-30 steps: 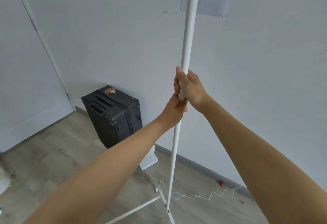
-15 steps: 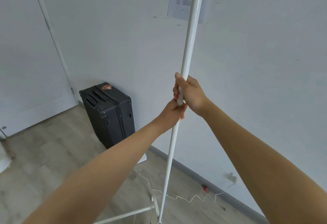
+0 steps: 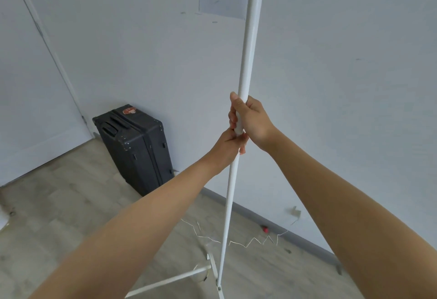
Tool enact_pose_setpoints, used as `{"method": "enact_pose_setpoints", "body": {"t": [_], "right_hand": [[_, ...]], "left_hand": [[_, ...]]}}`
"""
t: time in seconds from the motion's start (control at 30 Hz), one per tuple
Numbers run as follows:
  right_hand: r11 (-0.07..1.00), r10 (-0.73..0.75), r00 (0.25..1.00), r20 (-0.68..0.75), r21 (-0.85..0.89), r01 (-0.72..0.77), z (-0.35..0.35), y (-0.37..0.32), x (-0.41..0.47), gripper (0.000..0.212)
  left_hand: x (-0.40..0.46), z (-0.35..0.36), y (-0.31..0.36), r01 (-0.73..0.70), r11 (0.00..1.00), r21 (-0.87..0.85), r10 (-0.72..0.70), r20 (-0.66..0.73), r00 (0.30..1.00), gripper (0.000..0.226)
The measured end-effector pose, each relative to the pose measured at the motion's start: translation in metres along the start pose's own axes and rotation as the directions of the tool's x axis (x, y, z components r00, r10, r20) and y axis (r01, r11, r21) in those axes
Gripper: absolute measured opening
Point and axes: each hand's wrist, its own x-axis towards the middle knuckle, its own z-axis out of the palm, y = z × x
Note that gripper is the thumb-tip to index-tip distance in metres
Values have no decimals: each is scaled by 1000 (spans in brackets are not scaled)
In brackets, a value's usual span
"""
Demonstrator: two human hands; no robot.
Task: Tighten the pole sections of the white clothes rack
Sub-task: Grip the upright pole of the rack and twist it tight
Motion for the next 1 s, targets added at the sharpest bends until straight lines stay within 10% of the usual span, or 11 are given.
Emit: {"method": "enact_pose_setpoints", "body": {"t": [0.73, 1.0], "right_hand": [[999, 34, 998, 62, -11, -33, -95, -3, -63, 24], [985, -131, 944, -302, -151, 89, -72, -3, -96, 26]], "left_hand": [[-25, 121, 27, 68, 996, 65, -47, -286, 957, 16], [-90, 104, 44, 189, 982, -1, -172, -414, 894, 33]]}}
